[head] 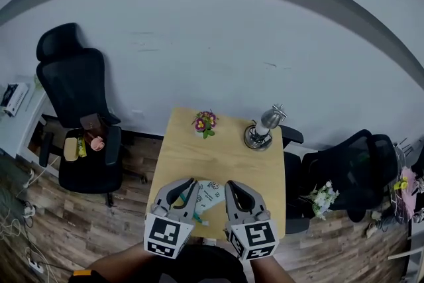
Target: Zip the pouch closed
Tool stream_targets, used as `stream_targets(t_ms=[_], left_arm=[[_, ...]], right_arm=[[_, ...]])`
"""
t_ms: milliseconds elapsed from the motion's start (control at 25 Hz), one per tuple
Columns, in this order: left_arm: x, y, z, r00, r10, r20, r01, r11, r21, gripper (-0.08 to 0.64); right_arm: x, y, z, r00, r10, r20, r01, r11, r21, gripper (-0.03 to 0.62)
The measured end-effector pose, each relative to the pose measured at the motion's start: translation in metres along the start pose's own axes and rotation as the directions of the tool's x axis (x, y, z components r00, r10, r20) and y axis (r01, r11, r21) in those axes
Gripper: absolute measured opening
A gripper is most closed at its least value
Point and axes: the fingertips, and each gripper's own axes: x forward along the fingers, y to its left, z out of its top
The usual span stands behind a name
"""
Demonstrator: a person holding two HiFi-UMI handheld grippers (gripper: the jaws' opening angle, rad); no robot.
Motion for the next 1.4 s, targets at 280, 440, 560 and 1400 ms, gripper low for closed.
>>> stream_targets(t_ms=[280, 440, 560, 1400], left_arm=[[-0.023, -0.016, 0.025, 0.999, 0.007, 0.05, -0.007, 1.0, -0.006, 0.015], [-0.023, -0.018, 0.021, 0.998, 0.008, 0.064, -0.008, 1.0, 0.009, 0.014], [-0.02, -0.017, 0.014, 0.999, 0.006, 0.049, -0.006, 1.0, 0.009, 0.013], [-0.012, -0.017, 0.006, 0.999, -0.02, 0.029, 0.019, 0.999, 0.027, 0.011]], right_arm=[[-0.018, 0.01, 0.021, 0.995, -0.06, 0.076, 0.061, 0.998, -0.004, 0.015], [-0.022, 0.014, 0.012, 0.994, -0.084, 0.068, 0.084, 0.997, 0.002, 0.014], [-0.02, 0.017, 0.006, 0.995, -0.09, 0.053, 0.09, 0.996, 0.004, 0.014], [-0.011, 0.019, -0.002, 0.993, -0.111, 0.036, 0.111, 0.994, 0.016, 0.014]])
